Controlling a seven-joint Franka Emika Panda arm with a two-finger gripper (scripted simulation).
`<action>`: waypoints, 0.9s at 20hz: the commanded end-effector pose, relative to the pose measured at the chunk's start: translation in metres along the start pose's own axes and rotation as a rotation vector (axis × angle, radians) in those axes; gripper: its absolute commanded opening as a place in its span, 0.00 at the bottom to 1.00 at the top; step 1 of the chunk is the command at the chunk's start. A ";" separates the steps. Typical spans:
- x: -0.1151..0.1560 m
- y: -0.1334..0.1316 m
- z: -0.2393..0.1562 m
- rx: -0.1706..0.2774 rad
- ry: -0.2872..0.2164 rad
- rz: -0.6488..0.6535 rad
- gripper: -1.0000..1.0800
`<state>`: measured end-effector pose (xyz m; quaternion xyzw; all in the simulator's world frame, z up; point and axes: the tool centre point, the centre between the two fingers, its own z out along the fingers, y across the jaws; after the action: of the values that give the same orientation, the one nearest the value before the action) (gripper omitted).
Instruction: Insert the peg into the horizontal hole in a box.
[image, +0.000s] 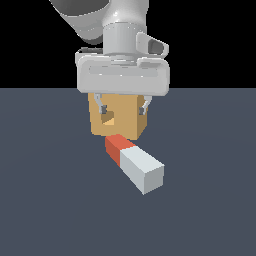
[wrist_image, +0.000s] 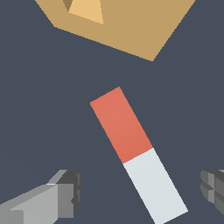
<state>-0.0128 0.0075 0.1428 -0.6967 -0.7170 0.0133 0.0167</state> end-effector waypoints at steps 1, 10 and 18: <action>0.000 0.000 0.000 0.000 0.000 0.000 0.96; -0.007 0.002 0.007 -0.004 -0.002 -0.049 0.96; -0.023 0.009 0.023 -0.014 -0.006 -0.175 0.96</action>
<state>-0.0058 -0.0116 0.1229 -0.6424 -0.7662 0.0094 0.0118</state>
